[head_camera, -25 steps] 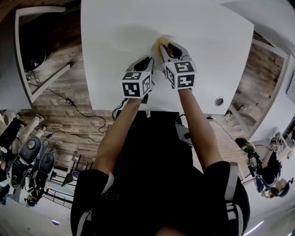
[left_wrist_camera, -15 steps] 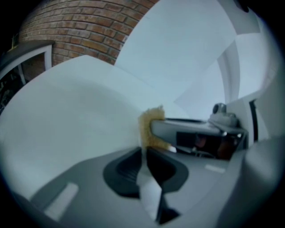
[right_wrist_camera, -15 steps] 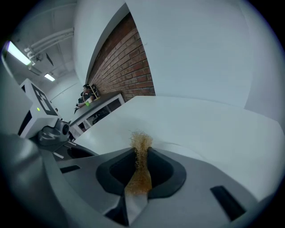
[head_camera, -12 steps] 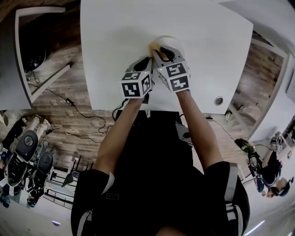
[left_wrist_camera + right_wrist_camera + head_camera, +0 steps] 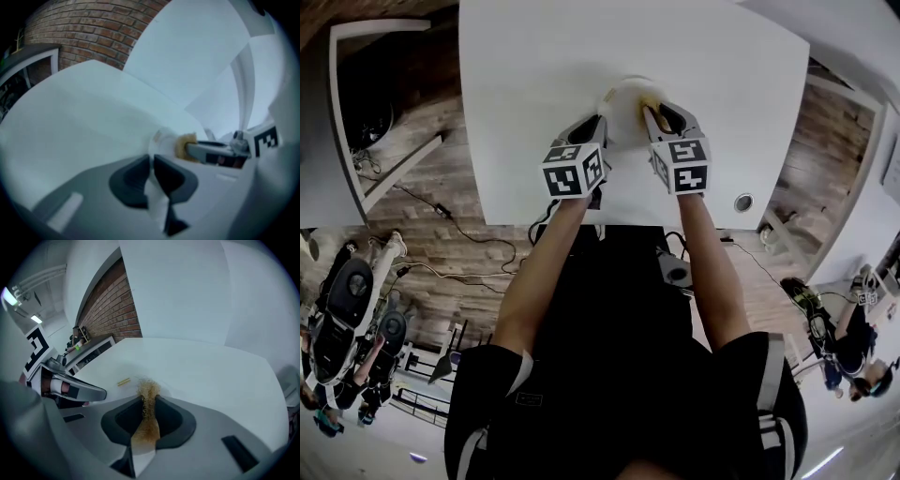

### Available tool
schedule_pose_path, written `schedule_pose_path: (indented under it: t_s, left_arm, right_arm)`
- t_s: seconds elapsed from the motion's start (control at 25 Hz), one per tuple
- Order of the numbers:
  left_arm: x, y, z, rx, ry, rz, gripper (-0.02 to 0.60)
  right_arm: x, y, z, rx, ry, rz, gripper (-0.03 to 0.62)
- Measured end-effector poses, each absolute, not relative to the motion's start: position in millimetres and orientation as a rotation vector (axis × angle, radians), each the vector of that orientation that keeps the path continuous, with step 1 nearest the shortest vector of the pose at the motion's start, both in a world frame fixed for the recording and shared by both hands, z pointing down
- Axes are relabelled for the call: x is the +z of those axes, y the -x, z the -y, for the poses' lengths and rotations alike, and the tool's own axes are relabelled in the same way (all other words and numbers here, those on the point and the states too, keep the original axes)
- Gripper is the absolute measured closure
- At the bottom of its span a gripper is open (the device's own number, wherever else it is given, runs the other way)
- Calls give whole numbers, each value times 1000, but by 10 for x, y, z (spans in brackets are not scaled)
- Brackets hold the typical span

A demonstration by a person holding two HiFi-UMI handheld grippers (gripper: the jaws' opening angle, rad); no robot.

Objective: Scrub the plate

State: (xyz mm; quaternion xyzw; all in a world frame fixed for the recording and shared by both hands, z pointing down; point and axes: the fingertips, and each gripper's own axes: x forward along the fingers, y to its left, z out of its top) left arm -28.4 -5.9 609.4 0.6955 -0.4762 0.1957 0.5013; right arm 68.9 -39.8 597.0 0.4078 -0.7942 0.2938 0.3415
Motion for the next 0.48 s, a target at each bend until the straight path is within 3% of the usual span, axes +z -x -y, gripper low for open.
schedule_pose_path:
  t_s: [0.24, 0.48]
  left_arm:
    - [6089, 295, 93, 469, -1676, 1155, 551]
    - [6084, 300, 96, 461, -1667, 1153, 551]
  right_arm:
    - [5939, -980, 398, 780, -1141, 2019, 533]
    - [5969, -648, 314, 779, -1058, 2053, 533]
